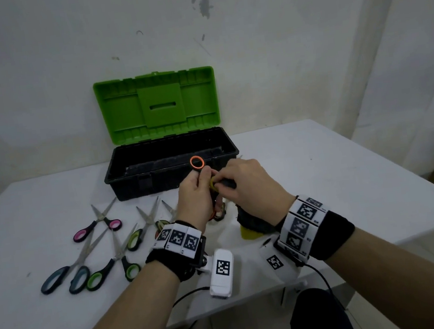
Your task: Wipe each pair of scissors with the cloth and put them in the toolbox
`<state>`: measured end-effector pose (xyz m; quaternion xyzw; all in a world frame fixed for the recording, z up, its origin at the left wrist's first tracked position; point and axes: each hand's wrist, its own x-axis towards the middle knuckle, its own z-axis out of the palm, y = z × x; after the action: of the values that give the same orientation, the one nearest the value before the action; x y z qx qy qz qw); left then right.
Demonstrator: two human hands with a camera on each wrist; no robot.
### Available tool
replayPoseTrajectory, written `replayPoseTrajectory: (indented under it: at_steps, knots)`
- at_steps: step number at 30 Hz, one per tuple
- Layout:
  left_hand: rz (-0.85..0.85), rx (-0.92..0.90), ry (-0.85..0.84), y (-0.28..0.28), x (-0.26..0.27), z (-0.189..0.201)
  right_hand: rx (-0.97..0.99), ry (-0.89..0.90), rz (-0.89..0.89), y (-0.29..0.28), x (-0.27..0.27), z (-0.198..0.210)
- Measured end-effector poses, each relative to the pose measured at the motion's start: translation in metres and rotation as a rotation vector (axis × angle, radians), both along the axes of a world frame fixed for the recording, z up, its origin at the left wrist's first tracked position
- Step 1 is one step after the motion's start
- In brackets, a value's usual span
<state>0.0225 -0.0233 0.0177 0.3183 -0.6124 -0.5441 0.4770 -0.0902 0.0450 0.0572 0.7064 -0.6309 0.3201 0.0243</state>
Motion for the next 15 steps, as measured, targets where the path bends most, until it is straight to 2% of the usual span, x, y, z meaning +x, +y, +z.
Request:
replayPoseTrajectory:
  at_steps: [6,9,15]
  knots:
    - [0.072,0.045,0.04,-0.008,0.005,0.001,0.0,-0.036,-0.089,0.004,-0.018,0.001]
    - [0.015,0.02,0.009,-0.002,0.0,0.004,-0.089,-0.068,-0.051,0.002,-0.011,0.004]
    - [0.031,0.002,-0.011,-0.001,-0.001,0.004,-0.026,-0.063,0.022,0.002,-0.001,-0.003]
